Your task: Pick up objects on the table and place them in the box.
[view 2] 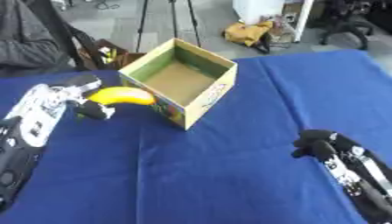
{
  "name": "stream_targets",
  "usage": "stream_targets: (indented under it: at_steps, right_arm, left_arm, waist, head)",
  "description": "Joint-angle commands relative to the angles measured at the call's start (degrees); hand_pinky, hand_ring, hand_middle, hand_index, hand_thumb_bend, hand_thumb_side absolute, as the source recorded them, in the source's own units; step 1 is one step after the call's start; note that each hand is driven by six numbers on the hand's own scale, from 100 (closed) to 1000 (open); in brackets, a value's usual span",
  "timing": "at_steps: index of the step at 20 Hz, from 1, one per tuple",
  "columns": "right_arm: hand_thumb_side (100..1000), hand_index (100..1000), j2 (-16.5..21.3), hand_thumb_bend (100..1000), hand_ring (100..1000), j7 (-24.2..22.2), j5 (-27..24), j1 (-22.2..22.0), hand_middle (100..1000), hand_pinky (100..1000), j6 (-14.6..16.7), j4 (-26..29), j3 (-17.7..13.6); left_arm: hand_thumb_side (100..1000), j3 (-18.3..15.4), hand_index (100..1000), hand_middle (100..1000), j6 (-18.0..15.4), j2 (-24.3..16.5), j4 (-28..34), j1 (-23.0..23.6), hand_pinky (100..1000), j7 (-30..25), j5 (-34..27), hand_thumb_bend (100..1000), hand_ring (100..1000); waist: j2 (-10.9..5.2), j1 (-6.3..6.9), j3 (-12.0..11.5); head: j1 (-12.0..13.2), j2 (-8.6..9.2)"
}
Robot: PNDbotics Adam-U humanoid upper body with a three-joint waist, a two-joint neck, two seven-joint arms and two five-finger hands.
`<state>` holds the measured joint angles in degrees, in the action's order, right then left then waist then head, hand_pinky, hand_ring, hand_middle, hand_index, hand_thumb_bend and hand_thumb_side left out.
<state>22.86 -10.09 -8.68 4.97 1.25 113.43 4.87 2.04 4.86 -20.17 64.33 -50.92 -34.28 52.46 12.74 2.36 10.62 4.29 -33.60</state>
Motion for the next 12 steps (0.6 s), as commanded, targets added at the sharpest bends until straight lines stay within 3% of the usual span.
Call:
stream_targets:
  at_steps: [1, 12]
  right_arm:
    - [701, 794, 0.7, 182, 655, 0.0, -0.1, 0.2, 658, 812, 0.0, 1.2, -0.6]
    - [701, 795, 0.7, 182, 655, -0.2, -0.2, 0.2, 658, 812, 0.0, 1.2, -0.5]
  left_arm:
    - [267, -1.1, 492, 348, 0.6, -1.8, 2.3, -1.0, 558, 1.5, -1.5, 100, 393]
    - [261, -3.4, 446, 311, 1.8, -1.7, 7.3, -2.2, 528, 5.1, -6.1, 100, 357]
  waist:
    - [-1.01, -0.31, 0.0]
    - [-1.02, -0.49, 0.2]
  head:
    - [0.2, 0.74]
    - [0.5, 0.97]
